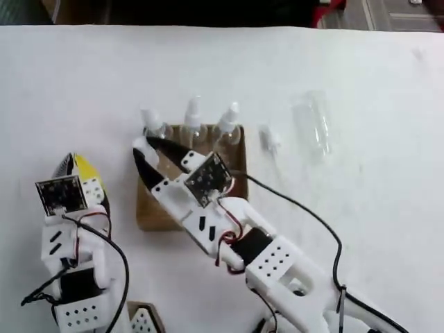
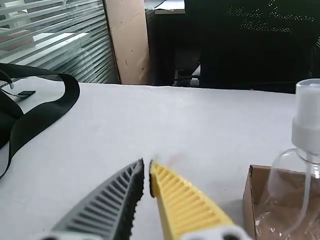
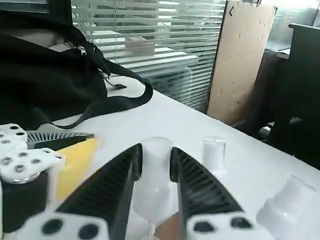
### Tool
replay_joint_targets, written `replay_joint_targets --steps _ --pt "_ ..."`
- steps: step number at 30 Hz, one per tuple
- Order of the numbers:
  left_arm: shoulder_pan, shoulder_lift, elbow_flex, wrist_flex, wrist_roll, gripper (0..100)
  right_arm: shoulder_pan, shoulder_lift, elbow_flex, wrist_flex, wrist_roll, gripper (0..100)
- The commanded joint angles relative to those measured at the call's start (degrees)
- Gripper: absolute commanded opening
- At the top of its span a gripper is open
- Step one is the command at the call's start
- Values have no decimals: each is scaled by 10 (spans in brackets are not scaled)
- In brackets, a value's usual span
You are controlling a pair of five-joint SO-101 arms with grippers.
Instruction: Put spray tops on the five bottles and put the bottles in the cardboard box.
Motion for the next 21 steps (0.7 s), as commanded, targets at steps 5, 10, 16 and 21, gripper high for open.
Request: replay_joint_targets --steps 5,10,16,21 --pt "-3 0 -4 -15 -7 24 -3 -5 1 0 -2 180" --pt "-3 0 -4 -14 -7 24 -3 -6 0 -4 0 169" --pt "-3 0 -4 -13 -7 24 19 -129 -4 34 0 166" --pt "-3 0 -4 -12 -7 24 117 -336 -97 286 -4 166"
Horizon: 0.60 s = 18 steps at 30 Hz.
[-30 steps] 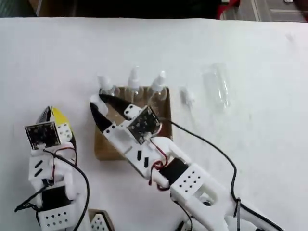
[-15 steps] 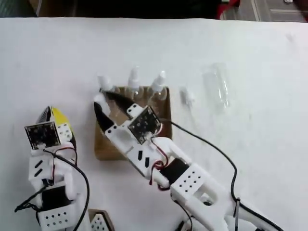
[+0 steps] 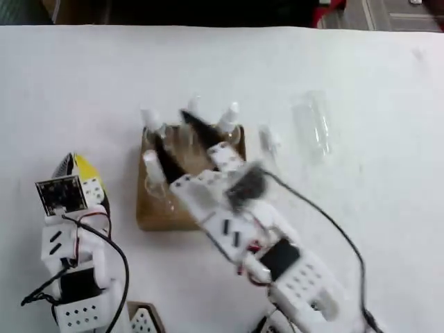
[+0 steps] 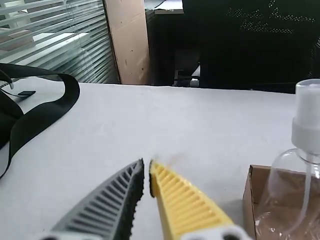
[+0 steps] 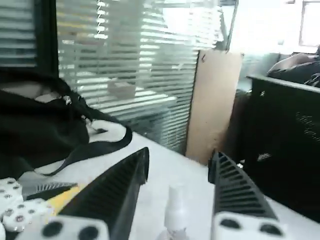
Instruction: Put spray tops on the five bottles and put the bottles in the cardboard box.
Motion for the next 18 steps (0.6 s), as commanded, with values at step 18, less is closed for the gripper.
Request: replay_joint_targets --steps 18 --pt "-5 0 4 -13 -8 24 510 181 -470 616 3 166"
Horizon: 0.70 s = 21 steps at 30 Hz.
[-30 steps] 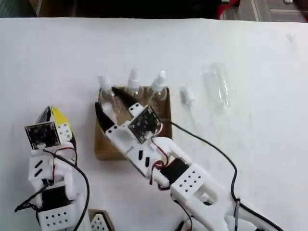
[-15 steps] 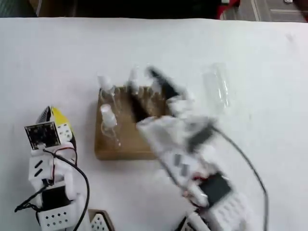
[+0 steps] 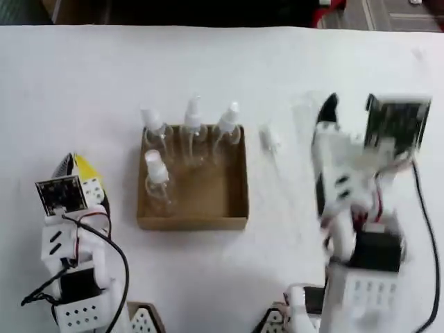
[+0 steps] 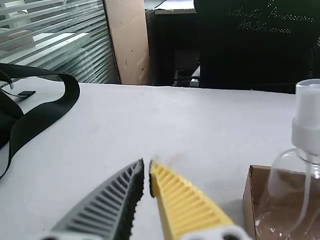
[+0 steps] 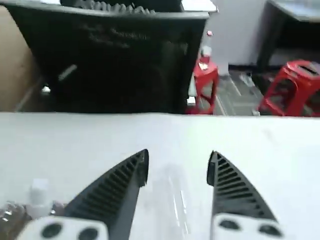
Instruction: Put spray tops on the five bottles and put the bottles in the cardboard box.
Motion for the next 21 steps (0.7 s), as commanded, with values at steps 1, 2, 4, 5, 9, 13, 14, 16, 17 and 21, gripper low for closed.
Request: replay_joint_targets --steps 1,2,4,5,9,13,14,16,17,21 --pt "-5 0 6 -15 -9 24 54 186 -142 84 12 166" --pt "-5 0 6 -15 -9 24 61 225 -163 103 28 166" --pt "-4 0 6 -15 -9 24 68 299 -179 130 69 166" --pt "-4 0 6 -15 -9 24 71 335 -178 135 86 166" --pt "-3 0 6 -15 -9 24 69 465 -164 114 113 166" --pt "-3 0 6 -15 -9 24 71 567 -166 64 113 166" --pt "-3 0 6 -15 -9 24 71 586 -166 51 113 166" --pt "-3 0 6 -15 -9 24 76 619 -165 35 113 166" --pt "-3 0 6 -15 -9 24 79 632 -166 28 113 166" --pt "-3 0 6 -15 -9 24 87 668 -166 -16 113 166"
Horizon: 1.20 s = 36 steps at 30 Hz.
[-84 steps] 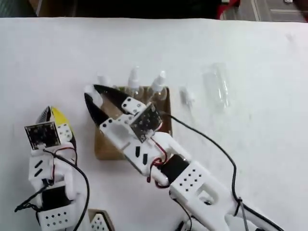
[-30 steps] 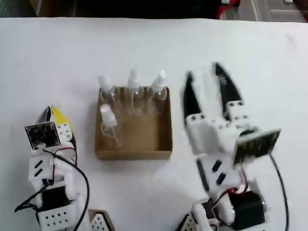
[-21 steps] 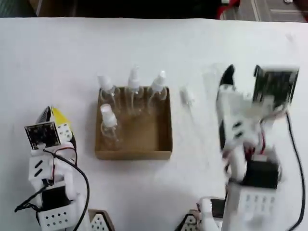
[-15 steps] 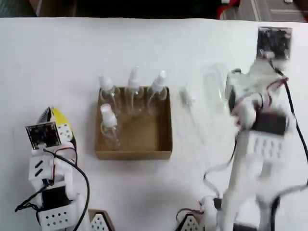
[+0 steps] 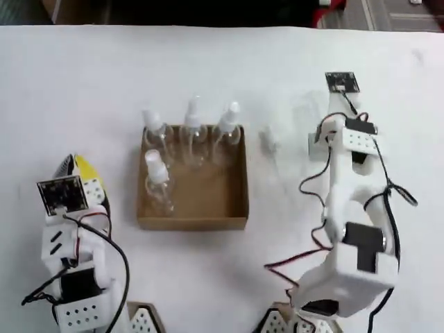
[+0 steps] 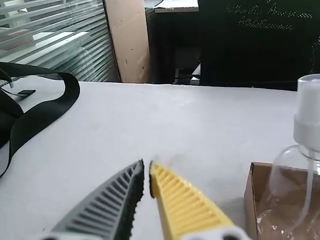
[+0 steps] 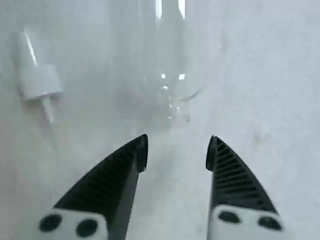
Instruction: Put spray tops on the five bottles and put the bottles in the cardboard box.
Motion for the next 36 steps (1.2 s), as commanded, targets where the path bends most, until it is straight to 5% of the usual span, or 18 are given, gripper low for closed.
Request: replay_joint_targets --steps 1,14,22,30,36 --pt "-3 0 -1 -15 -4 24 10 23 -18 -51 7 166" --pt "-3 0 -1 -15 -4 24 6 83 -19 -156 7 165" --pt "-3 0 -1 -15 -4 24 6 83 -19 -158 7 14" --pt "-3 0 -1 -15 -4 24 10 71 -20 -154 7 17" --pt "-3 0 -1 -15 -4 24 23 -78 -19 -65 14 17"
